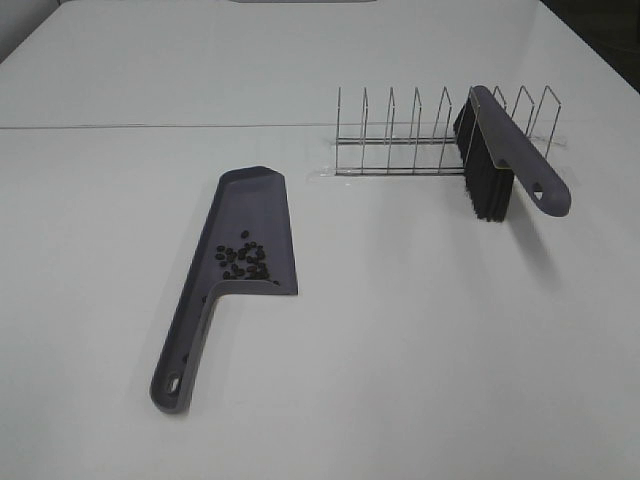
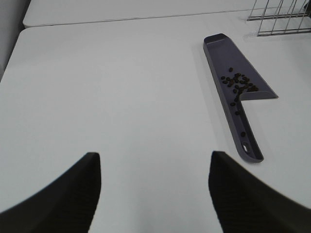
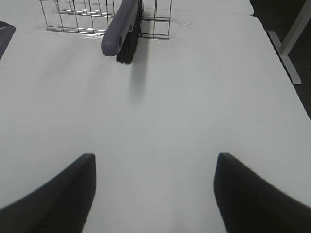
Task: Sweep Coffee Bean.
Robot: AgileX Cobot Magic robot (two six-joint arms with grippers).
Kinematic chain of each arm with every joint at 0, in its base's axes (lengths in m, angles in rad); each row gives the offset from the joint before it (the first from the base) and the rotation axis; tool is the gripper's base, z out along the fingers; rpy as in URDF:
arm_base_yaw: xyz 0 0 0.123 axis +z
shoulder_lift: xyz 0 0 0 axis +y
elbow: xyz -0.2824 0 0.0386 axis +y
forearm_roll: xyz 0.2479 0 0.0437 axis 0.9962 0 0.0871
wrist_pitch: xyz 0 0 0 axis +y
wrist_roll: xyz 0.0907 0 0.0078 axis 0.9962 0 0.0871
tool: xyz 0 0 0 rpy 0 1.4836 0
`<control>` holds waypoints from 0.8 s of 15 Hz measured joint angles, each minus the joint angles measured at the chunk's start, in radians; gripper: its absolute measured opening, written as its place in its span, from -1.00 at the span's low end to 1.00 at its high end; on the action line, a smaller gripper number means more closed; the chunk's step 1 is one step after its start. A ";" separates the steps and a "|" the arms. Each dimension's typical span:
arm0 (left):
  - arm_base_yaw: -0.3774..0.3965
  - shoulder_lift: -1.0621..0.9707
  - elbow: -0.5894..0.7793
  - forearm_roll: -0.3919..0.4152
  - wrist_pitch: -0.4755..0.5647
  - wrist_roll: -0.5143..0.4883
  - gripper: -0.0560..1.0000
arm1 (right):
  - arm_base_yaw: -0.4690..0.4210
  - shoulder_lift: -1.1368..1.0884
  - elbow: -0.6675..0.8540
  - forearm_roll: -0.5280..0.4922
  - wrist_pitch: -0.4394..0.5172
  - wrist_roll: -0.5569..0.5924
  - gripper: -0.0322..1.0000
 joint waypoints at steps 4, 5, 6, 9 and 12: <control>0.000 0.000 0.000 0.000 0.000 0.000 0.27 | 0.000 0.000 0.000 0.000 0.000 0.000 0.38; 0.000 0.000 0.000 0.000 0.000 0.000 0.27 | 0.000 0.000 0.000 0.000 0.000 0.000 0.38; 0.000 0.000 0.000 0.000 0.000 0.000 0.27 | 0.000 0.000 0.000 0.000 0.000 0.000 0.38; 0.000 0.000 0.000 0.000 0.000 0.000 0.27 | 0.000 0.000 0.000 0.000 0.000 0.000 0.38; 0.000 0.000 0.000 0.000 0.000 0.000 0.27 | 0.000 0.000 0.000 0.000 0.000 0.000 0.38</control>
